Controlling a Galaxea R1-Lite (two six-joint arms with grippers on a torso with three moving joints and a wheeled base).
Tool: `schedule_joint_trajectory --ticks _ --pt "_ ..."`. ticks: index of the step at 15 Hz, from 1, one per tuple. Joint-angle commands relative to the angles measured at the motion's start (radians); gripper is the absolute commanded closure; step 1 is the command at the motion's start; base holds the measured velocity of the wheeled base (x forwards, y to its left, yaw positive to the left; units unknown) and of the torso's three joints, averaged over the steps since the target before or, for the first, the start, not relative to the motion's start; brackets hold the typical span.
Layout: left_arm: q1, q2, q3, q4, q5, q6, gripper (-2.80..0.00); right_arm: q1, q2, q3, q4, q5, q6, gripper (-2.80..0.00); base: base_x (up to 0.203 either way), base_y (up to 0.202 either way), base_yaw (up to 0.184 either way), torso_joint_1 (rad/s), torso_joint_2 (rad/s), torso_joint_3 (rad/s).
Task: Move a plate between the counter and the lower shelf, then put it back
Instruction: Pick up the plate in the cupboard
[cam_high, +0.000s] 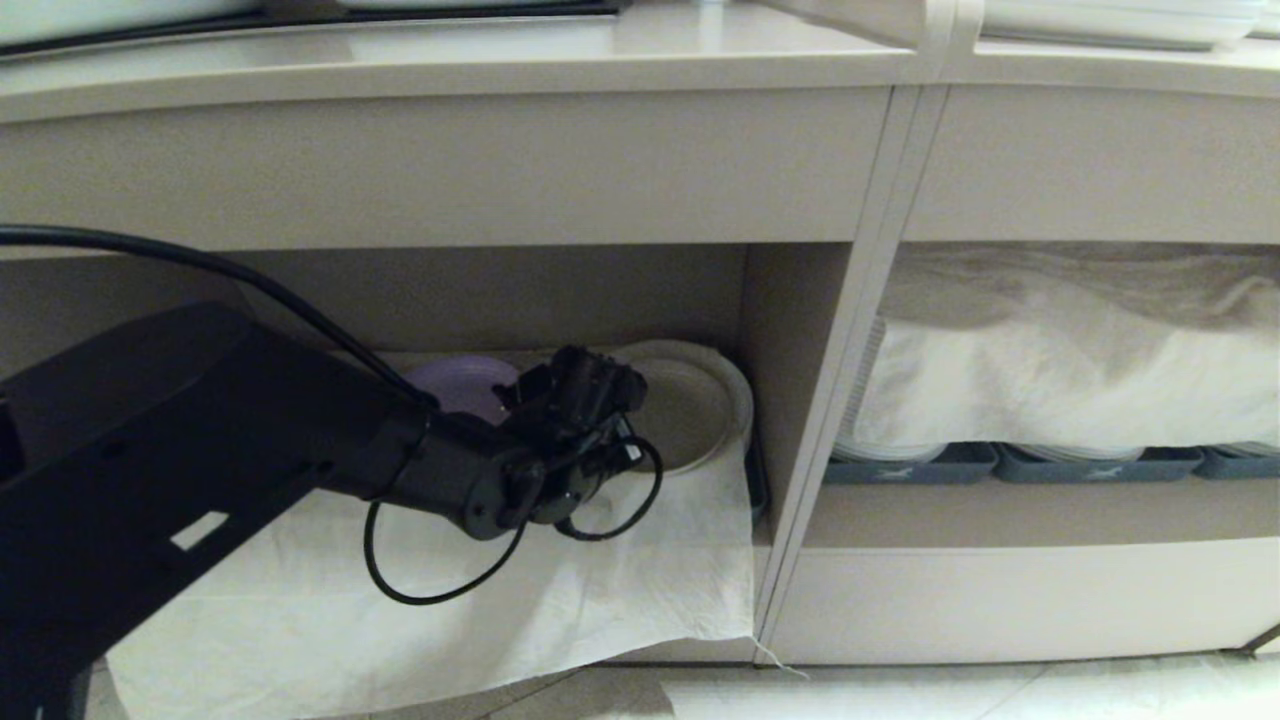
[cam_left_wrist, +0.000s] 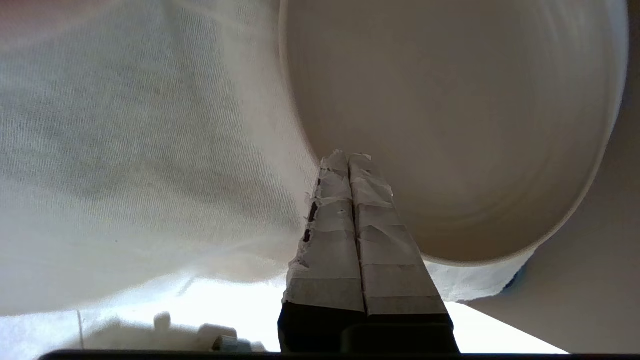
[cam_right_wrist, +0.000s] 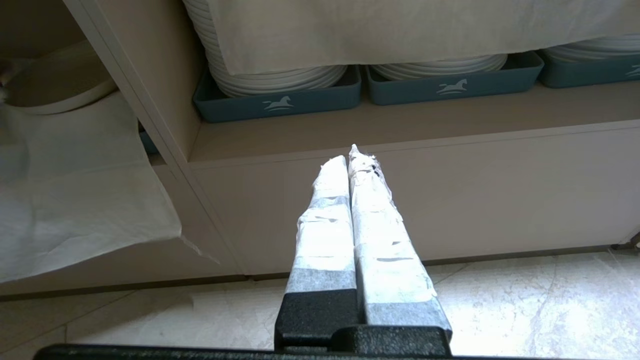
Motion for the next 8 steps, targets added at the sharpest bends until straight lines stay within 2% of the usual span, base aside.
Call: schedule_joint_trajectory --ticks 1,6,7,8 --pt "0.003 -0.002 -0.022 0.005 0.001 -0.007 0.0 0.0 0.0 0.0 0.0 -0.001 0.001 0.0 0.0 0.0 0.0 0.0 0.0 0.0" --pt "0.01 -0.004 -0.05 0.031 -0.001 -0.007 0.0 0.0 0.0 0.0 0.0 -0.001 0.001 0.0 0.0 0.0 0.0 0.0 0.0 0.0" --pt "0.01 -0.003 -0.057 0.036 -0.002 -0.007 -2.8 0.0 0.0 0.0 0.0 -0.001 0.001 0.0 0.0 0.0 0.0 0.0 0.0 0.0" --pt "0.01 -0.003 -0.067 0.038 -0.002 -0.008 -2.8 0.0 0.0 0.0 0.0 -0.001 0.001 0.0 0.0 0.0 0.0 0.0 0.0 0.0"
